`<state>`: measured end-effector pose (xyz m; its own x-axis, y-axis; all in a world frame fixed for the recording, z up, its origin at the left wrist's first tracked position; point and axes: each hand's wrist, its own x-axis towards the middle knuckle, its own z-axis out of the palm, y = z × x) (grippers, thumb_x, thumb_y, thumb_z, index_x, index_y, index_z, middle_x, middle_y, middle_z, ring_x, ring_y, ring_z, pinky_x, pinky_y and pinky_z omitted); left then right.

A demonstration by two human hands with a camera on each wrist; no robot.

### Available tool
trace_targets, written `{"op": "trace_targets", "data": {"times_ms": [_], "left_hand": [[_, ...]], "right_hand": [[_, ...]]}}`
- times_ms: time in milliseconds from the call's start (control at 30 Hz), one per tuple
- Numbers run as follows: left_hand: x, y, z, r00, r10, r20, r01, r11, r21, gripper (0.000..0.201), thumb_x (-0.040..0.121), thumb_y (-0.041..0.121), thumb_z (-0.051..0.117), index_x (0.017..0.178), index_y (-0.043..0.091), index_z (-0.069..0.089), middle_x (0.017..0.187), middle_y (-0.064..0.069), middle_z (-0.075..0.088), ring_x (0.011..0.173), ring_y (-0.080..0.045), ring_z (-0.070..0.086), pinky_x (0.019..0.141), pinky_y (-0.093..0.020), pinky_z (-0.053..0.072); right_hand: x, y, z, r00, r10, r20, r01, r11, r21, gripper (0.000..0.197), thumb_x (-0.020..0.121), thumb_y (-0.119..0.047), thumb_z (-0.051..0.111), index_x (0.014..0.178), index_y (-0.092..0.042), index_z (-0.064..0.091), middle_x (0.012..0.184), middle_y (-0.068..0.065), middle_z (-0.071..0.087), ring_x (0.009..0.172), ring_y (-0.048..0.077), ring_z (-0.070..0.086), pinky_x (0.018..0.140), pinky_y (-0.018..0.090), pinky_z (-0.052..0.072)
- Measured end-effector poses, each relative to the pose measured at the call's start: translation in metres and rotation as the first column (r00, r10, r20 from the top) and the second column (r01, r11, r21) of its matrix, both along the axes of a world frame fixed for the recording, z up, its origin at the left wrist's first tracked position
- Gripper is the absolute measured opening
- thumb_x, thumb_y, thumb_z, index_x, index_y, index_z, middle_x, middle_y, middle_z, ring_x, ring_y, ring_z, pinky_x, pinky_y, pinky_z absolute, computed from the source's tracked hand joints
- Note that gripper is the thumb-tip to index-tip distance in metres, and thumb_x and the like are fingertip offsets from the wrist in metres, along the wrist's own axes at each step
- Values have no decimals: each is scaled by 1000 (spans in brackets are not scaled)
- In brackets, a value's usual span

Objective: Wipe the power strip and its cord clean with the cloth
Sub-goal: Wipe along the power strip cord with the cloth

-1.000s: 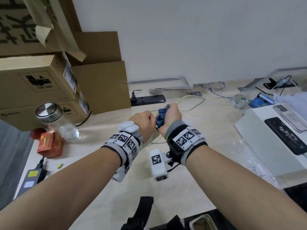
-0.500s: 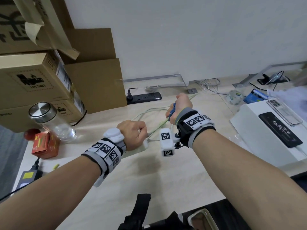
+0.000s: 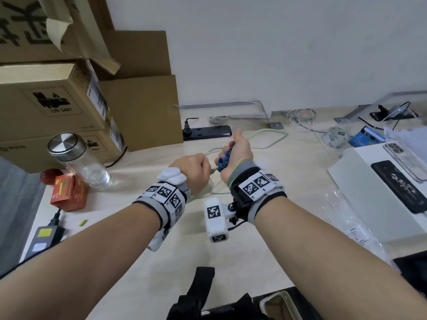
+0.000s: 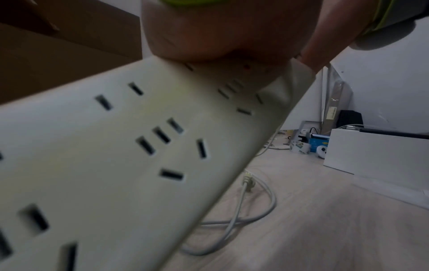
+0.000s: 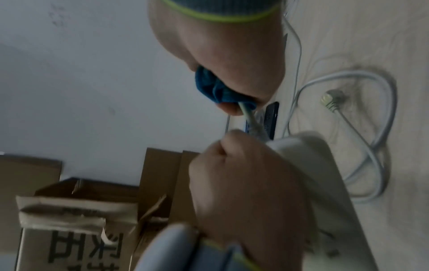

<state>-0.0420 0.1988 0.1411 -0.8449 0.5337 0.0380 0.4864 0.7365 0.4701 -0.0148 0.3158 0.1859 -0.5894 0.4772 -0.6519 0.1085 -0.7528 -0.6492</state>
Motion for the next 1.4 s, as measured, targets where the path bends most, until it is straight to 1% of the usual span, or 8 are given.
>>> {"op": "trace_targets", "data": {"times_ms": [200,400,567,767,933,1067,1167,1400], "left_hand": [[12,1,-6,998,-63,-29,65,995,78,30,87,30,37,58,23,36,51,8,42,56,-29,47,53,-29,33],[3,-7,-8,978,-159,-134,173,980,101,36,83,39,29,65,15,50,53,0,47,56,-33,46,52,-30,35],[4,-25,-14,962,-215,-167,233,968,94,38,86,38,31,64,16,54,48,10,41,51,-26,42,53,-26,28],[9,-26,-16,984,-163,-74,166,986,32,32,84,38,30,67,21,50,52,11,46,58,-25,49,54,-27,30],[8,-18,-9,999,-44,3,44,999,28,23,86,29,37,65,24,46,59,9,51,61,-24,49,52,-28,29],[3,-1,-6,1000,1,21,-3,996,94,29,82,37,28,59,24,39,57,2,53,58,-27,51,51,-31,36],[5,2,-6,998,-66,-2,66,994,89,28,83,36,30,61,24,40,58,0,53,60,-29,52,55,-32,42],[1,-17,-13,963,-250,-100,259,962,90,36,78,44,20,62,23,44,49,5,42,52,-28,43,52,-29,35]], "right_hand": [[2,3,0,994,-5,108,1,999,39,43,85,-38,56,59,-18,28,49,-3,21,38,15,14,41,20,18],[-5,11,4,990,5,140,-20,994,105,33,84,-26,49,61,-18,28,41,-4,20,35,14,14,41,19,18],[-5,43,7,983,-69,170,51,992,111,30,85,-22,45,61,-18,28,37,-3,21,31,13,15,43,19,19],[-8,52,-4,974,-116,194,92,988,127,32,91,-26,46,64,-11,39,49,4,35,34,18,31,44,20,33],[-4,22,-3,996,-79,50,81,996,-48,39,90,-35,55,61,-17,36,45,-5,24,39,15,19,44,19,21],[-2,-9,-1,998,25,57,-21,997,-69,46,88,-36,55,57,-20,26,42,-5,20,34,15,16,39,17,18],[0,-6,3,991,50,122,-51,999,5,41,89,-30,51,59,-19,24,41,-4,21,35,15,15,40,17,17],[-2,7,5,981,39,192,-55,995,77,26,84,-20,44,64,-19,28,49,-3,20,38,13,14,45,21,16]]}}
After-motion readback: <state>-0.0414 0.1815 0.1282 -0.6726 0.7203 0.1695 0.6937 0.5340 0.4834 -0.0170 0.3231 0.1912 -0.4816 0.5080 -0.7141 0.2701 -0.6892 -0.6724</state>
